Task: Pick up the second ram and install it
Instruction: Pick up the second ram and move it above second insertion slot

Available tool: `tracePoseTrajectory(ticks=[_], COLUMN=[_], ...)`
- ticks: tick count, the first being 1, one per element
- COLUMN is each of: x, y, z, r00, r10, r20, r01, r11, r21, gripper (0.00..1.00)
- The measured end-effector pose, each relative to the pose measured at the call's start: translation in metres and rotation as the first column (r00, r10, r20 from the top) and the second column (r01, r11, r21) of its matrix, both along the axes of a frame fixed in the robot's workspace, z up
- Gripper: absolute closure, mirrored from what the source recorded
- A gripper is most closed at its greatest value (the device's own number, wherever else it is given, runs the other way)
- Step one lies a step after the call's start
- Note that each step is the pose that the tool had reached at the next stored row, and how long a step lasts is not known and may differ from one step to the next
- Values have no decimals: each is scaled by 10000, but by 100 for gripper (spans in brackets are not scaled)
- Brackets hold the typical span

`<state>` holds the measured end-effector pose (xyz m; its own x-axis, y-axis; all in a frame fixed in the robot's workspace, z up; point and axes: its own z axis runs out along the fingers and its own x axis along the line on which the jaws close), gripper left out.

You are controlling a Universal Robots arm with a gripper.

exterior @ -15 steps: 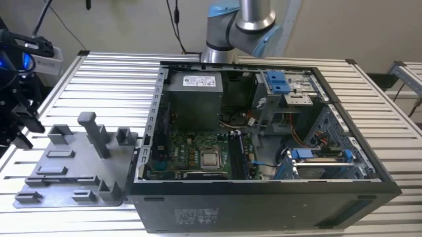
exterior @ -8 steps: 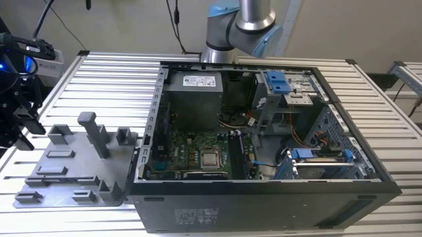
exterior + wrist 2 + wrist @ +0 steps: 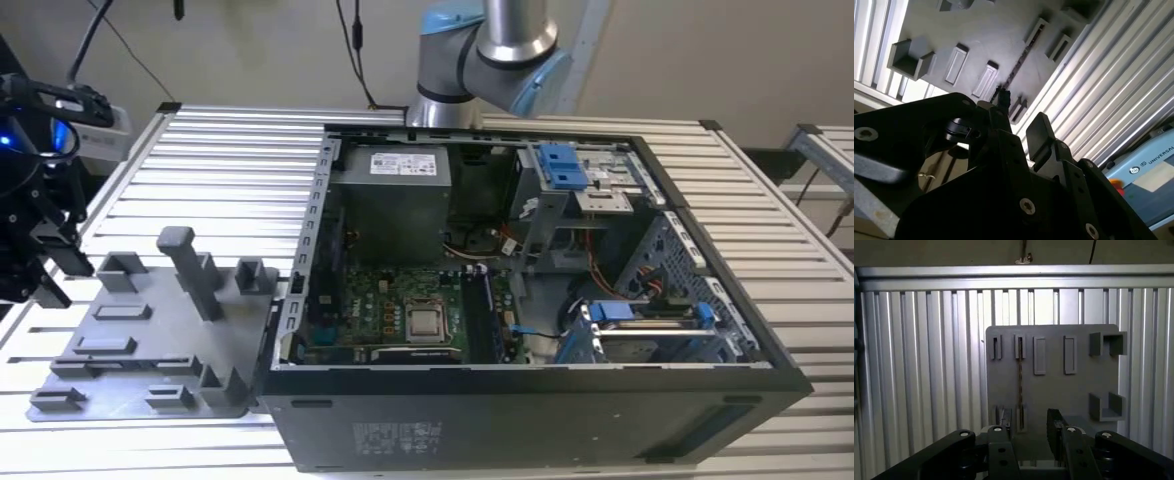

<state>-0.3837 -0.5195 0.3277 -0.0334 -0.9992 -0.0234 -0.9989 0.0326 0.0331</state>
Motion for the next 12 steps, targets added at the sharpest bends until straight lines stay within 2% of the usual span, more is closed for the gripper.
tracePoseTrajectory(ticks=[12], x=[-6], y=[0], z=[-105], r00=[9999], r10=[124], r20=[2], r01=[-124], r11=[9999], r21=[1], gripper=[58])
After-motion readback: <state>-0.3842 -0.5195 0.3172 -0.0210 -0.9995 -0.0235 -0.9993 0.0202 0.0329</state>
